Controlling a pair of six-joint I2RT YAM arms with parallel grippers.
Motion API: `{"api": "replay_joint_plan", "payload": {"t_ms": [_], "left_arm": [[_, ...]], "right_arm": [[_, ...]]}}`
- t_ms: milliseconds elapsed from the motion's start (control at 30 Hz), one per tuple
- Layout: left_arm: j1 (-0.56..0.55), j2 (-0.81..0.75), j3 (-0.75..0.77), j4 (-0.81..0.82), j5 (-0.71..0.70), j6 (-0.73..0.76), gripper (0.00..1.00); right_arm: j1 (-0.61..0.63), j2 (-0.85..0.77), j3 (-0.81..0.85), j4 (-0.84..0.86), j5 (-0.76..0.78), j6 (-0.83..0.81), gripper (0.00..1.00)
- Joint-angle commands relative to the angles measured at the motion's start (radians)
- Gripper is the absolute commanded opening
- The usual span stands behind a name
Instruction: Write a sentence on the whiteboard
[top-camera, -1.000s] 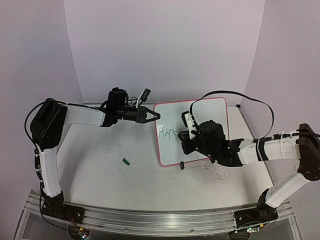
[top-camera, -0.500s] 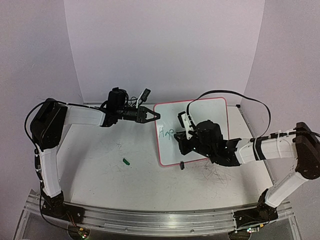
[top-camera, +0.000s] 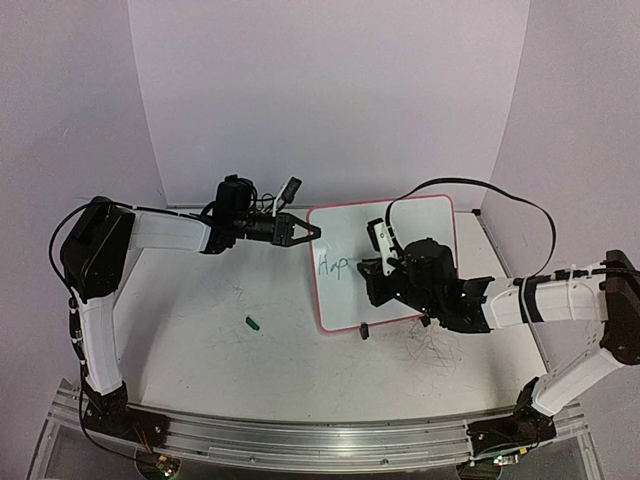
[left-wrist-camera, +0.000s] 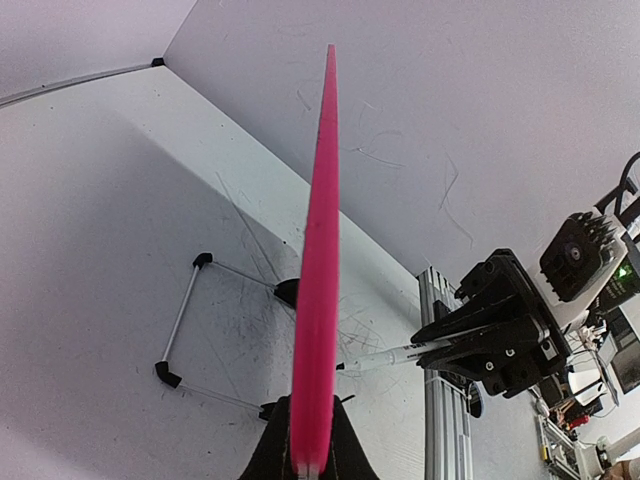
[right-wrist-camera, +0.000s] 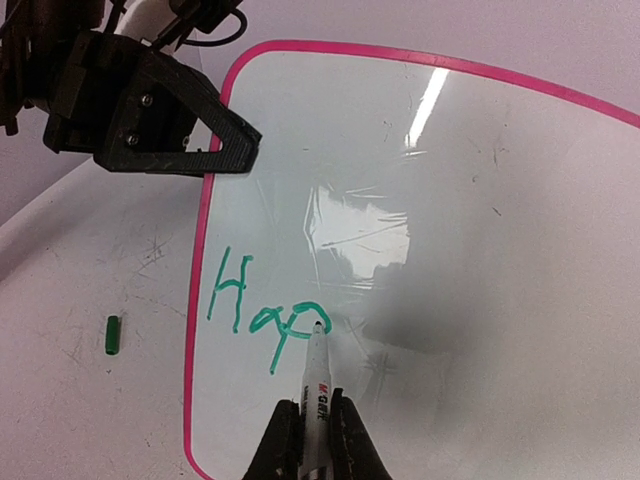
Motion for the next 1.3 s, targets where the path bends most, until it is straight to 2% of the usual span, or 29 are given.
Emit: {"api": "replay_joint_plan", "payload": {"t_ms": [0, 700, 1267], "left_arm": [[-0.032, -0.003, -0.008, -0.018, -0.009, 0.027, 0.0], [-0.032, -0.003, -0.008, -0.019, -0.007, 0.028, 0.0], [-0.032, -0.005, -0.005, -0.018, -0.006, 0.027, 0.0]], "right_arm": [[-0.007, 0.006, 0.017, 0.032, 0.048, -0.001, 0.0], [-0.013, 0.03, 0.026, 0.029, 0.076, -0.002, 0.0], [-0.001, 0.001, -0.024, -0.026, 0.027, 0.044, 0.0]]}}
